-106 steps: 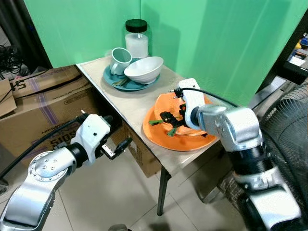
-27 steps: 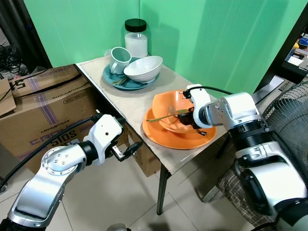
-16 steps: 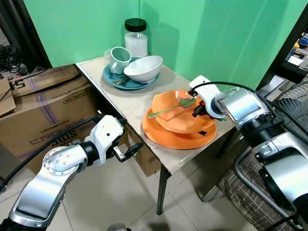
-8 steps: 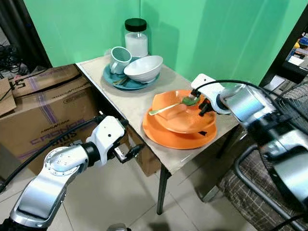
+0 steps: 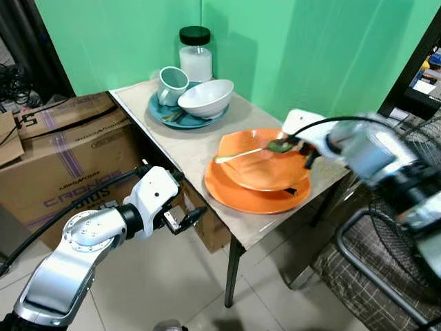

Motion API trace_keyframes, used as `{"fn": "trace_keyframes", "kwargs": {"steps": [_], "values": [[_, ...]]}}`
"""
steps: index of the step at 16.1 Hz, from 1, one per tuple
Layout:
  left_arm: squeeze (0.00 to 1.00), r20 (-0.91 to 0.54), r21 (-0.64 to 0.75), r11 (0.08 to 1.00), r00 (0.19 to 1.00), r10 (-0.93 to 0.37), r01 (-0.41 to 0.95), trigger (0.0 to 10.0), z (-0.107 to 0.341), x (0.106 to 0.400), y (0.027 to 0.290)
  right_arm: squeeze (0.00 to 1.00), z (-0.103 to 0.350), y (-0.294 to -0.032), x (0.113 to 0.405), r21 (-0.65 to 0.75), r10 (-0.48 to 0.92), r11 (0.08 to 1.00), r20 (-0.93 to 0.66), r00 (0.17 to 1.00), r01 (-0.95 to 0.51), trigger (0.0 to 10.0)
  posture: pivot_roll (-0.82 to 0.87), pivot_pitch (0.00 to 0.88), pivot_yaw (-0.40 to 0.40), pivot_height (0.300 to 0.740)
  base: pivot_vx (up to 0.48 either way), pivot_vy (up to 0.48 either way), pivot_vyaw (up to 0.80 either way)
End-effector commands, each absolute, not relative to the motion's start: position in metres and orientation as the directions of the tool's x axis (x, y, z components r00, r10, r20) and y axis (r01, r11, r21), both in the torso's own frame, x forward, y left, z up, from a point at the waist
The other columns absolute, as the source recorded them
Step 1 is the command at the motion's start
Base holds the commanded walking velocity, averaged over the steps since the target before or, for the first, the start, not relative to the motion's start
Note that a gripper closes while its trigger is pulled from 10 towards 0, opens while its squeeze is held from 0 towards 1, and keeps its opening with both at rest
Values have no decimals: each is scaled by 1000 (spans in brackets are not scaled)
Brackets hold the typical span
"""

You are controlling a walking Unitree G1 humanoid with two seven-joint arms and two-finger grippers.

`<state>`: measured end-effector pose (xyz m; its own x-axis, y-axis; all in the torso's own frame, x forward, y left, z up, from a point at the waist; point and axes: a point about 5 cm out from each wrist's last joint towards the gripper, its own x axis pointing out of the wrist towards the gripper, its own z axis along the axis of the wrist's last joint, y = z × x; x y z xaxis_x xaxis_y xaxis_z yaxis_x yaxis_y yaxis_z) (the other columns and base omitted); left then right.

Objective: Setting the table

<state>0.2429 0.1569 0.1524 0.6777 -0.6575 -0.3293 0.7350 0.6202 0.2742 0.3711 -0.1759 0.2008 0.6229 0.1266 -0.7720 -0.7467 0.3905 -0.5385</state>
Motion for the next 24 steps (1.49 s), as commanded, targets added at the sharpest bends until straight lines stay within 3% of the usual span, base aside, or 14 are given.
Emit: {"fn": "trace_keyframes", "kwargs": {"steps": [1,4,15,22,24], "values": [[0,-334,280,601,663,-670,749,10000,153,242,154,0,204,-176,369,-547,133,335,-779,613,-767,0,79,0,-5,740,0,0,0],[0,-336,280,597,659,-673,752,10000,152,243,154,0,202,-184,370,-581,91,296,-773,628,-758,0,78,0,-7,740,0,0,0],[0,-341,279,593,655,-674,755,10000,151,241,154,0,220,-197,383,-703,-9,343,-666,746,-623,0,82,0,-4,740,0,0,0],[0,-353,274,594,653,-670,757,10000,142,241,158,0,241,-200,382,-712,16,379,-634,773,-591,0,78,0,3,740,0,0,0],[0,-346,280,601,663,-664,748,10000,140,242,158,0,248,-198,381,-674,125,492,-572,811,-551,0,84,0,-6,740,0,0,0]]}}
